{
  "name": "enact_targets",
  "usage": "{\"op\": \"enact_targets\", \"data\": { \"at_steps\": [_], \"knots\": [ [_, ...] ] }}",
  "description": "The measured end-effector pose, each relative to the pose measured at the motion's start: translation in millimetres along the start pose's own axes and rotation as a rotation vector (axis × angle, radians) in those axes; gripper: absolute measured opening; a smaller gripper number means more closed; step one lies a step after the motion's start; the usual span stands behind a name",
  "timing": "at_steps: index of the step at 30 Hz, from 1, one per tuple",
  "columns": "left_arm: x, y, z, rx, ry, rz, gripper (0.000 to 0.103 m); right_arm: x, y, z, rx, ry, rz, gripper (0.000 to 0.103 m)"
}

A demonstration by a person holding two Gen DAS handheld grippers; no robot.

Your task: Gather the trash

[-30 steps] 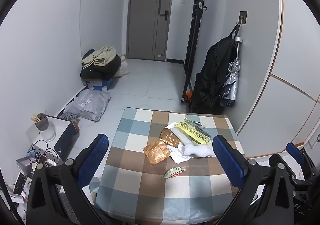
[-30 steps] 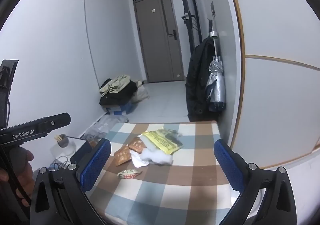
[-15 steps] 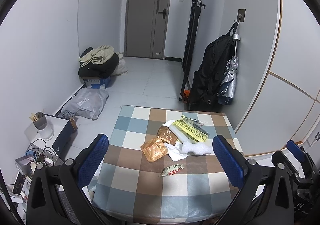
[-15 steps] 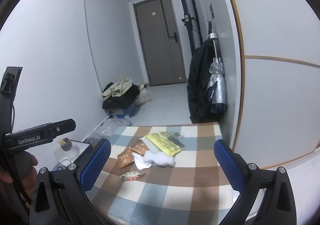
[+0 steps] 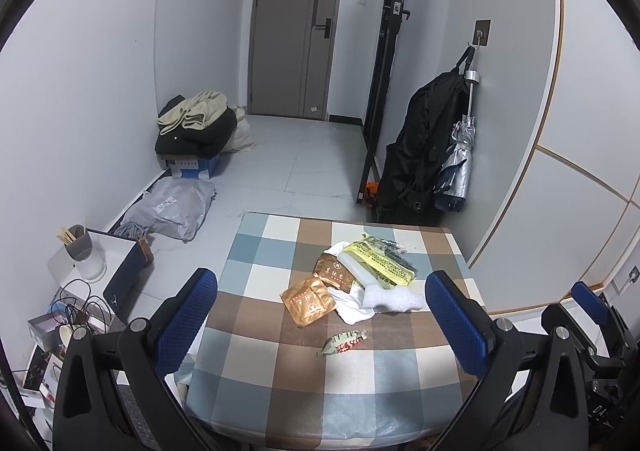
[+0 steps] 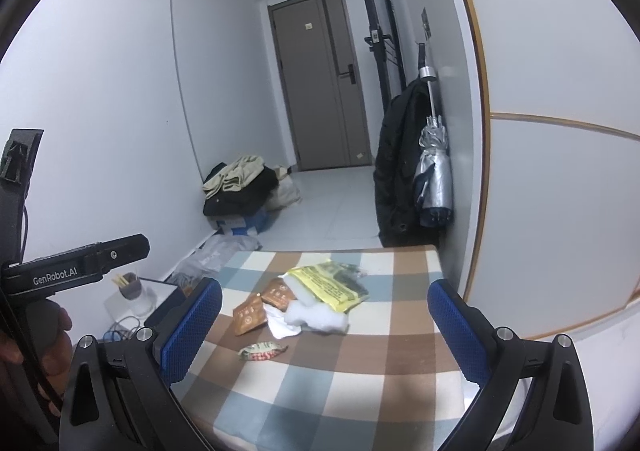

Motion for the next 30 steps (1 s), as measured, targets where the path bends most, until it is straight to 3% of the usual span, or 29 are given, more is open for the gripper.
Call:
{"op": "enact_targets", "data": {
  "at_steps": [30],
  "knots": [
    [1.2,-4.1,11.2,-0.006,-0.028,-0.024,0.102,-3.7,4.5,8.3,0.004,-0.026,0.008,0.103]
  ]
}}
Point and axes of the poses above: each gripper's, at about its wrist camera, not at the fingertips, and z roughly the way its jaws point, y to its right, x to its top, the point moved 8 cm from there along z, roughly the way its jaws point, and after that the axes turned 12 degrees about -z, right-handed, at the moved point
